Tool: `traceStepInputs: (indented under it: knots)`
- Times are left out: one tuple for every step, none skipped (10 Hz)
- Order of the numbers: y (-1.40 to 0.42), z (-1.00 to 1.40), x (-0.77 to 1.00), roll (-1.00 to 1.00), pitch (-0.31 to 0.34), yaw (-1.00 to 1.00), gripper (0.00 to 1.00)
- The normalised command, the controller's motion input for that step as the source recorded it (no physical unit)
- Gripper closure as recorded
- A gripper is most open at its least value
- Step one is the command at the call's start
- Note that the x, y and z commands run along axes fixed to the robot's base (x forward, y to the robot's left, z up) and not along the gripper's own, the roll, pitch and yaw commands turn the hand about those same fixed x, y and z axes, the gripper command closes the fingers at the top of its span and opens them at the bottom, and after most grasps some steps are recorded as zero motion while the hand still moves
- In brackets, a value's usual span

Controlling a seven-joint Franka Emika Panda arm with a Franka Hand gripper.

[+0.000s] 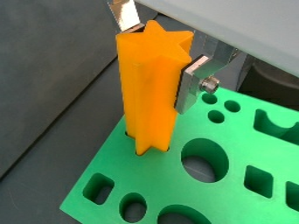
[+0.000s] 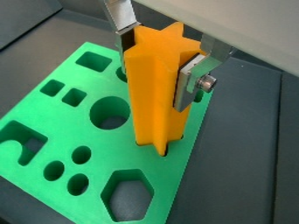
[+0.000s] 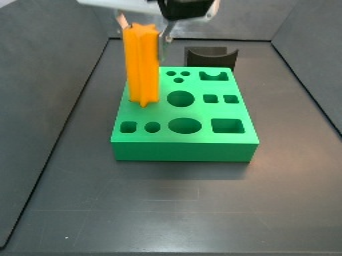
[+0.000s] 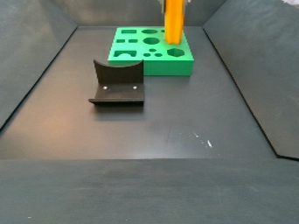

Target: Insert the star object.

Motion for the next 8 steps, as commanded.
traceStepInputs:
  knots:
    - [0.00, -0.38, 0.00, 0.00, -0.076, 0.17, 1.00]
    - [0.00, -0.37, 0.00, 0.00, -0.071, 0.15, 1.00]
    - [0.00, -0.38, 0.00, 0.00, -0.066, 0.11, 1.00]
    - [0.00, -0.38, 0.00, 0.00, -0.063, 0.06, 1.00]
    - [0.00, -0.37, 0.00, 0.00, -0.066, 0.01, 1.00]
    - [0.00, -0.35, 0.00, 0.00, -0.074, 0.00, 1.00]
    - [0.00, -0.07, 0.00, 0.00, -0.007, -0.01, 1.00]
    - [0.00, 0.00, 0.00, 0.00, 0.000, 0.00, 1.00]
